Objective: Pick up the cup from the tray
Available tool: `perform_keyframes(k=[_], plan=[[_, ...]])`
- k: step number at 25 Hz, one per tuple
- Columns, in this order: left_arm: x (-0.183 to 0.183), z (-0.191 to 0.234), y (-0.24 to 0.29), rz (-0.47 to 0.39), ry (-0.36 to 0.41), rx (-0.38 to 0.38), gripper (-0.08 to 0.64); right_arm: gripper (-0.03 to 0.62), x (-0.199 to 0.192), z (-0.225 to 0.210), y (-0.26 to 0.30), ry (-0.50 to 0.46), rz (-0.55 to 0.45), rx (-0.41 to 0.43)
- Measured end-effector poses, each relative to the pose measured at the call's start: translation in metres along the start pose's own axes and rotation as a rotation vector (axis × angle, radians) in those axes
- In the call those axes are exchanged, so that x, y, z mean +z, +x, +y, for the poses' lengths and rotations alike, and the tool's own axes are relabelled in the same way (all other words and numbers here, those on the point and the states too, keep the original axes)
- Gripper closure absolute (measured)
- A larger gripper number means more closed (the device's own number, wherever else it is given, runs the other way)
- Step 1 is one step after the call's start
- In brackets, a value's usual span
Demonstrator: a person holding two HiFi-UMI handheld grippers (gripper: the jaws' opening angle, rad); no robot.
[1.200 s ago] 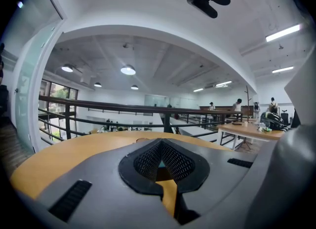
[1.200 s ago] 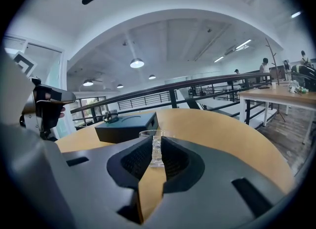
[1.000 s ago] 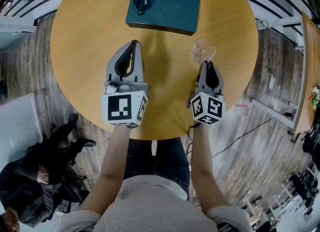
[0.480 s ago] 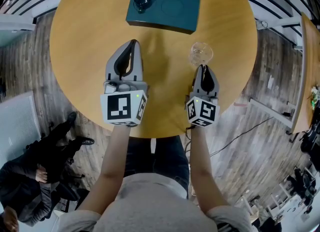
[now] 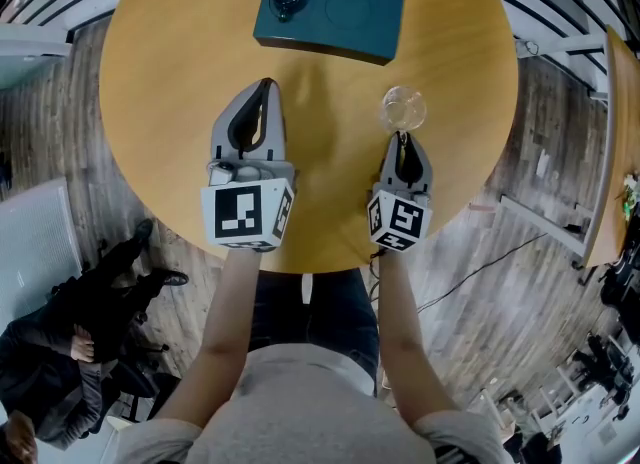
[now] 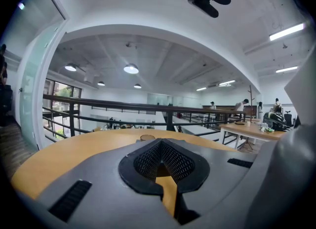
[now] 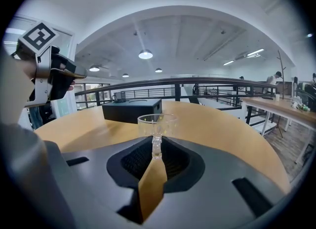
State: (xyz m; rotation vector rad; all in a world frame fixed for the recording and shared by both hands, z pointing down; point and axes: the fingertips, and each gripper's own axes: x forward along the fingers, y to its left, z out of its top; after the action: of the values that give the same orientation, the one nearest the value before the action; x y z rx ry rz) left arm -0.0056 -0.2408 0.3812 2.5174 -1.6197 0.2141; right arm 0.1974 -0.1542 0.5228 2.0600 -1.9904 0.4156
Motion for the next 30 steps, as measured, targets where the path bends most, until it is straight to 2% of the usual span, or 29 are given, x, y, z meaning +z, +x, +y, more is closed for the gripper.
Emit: perform_keyframes(k=[9, 17, 24, 26, 30], plan=[[0.005, 0.003, 0.001, -0.008, 0.004, 0.001, 0.554, 0.543, -0.008, 0.003, 0.008, -0.039, 0.093, 0.0], [0.008, 0.009, -0.004, -0.015, 0.002, 0.012, 0.554, 0.543, -0.017, 0.004, 0.019, -0.031, 0.226, 0.033], [0.01, 0.015, -0.007, -0.02, -0.001, 0.022, 0.554, 0.54, -0.02, 0.004, 0.016, -0.014, 0.232, 0.022], [0.011, 0.017, -0.008, -0.022, -0.002, 0.03, 0.554, 0.473, -0.02, 0.004, 0.015, -0.006, 0.236, 0.025], [0.013, 0.019, -0.008, -0.027, -0.002, 0.043, 0.554, 0.462, -0.017, -0.001, 0.008, 0.021, 0.229, 0.012]])
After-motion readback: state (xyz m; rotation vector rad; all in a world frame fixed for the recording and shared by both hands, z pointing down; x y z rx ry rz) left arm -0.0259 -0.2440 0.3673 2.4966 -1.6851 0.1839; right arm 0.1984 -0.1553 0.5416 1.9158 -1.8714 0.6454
